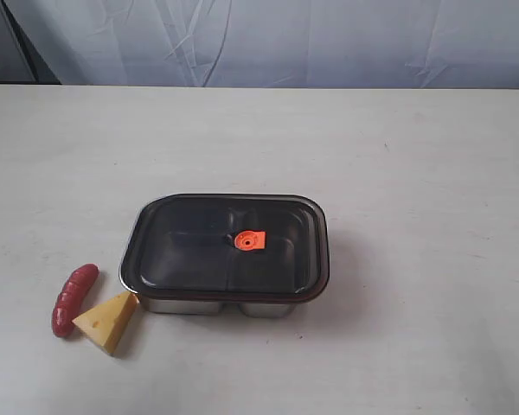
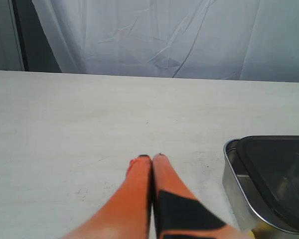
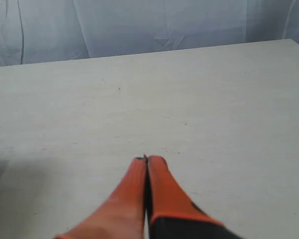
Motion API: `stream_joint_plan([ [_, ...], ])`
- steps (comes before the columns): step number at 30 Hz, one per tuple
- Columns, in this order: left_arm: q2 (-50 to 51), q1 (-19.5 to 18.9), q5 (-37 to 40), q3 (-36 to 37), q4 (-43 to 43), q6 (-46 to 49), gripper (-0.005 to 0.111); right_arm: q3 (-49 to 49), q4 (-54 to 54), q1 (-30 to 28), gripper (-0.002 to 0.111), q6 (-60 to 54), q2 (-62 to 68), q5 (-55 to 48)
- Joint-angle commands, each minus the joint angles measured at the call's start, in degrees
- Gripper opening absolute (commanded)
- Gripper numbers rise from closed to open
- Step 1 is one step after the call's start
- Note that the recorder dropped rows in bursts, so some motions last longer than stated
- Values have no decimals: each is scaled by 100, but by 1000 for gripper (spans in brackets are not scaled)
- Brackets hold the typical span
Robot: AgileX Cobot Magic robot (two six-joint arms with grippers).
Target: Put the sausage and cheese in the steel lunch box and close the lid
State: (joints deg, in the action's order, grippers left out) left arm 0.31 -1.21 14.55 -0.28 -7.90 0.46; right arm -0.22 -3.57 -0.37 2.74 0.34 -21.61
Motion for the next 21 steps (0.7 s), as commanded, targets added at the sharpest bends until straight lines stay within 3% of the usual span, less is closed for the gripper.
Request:
stream_joint_plan([
  [1, -31, 20, -82, 28, -2, -2, 0, 22, -12, -25, -1, -12, -34, 57],
  [12, -31, 20, -82, 28, -2, -2, 0, 22, 501, -25, -1, -12, -34, 85],
  [15, -31, 20, -82, 28, -2, -2, 0, 22, 1653, -25, -1, -571, -34, 408],
  [16, -31, 20, -82, 28, -2, -2, 0, 22, 1726, -25, -1, -430, -34, 795],
  [21, -31, 20, -82, 28, -2, -2, 0, 22, -346, -25, -1, 1292, -34, 5175],
])
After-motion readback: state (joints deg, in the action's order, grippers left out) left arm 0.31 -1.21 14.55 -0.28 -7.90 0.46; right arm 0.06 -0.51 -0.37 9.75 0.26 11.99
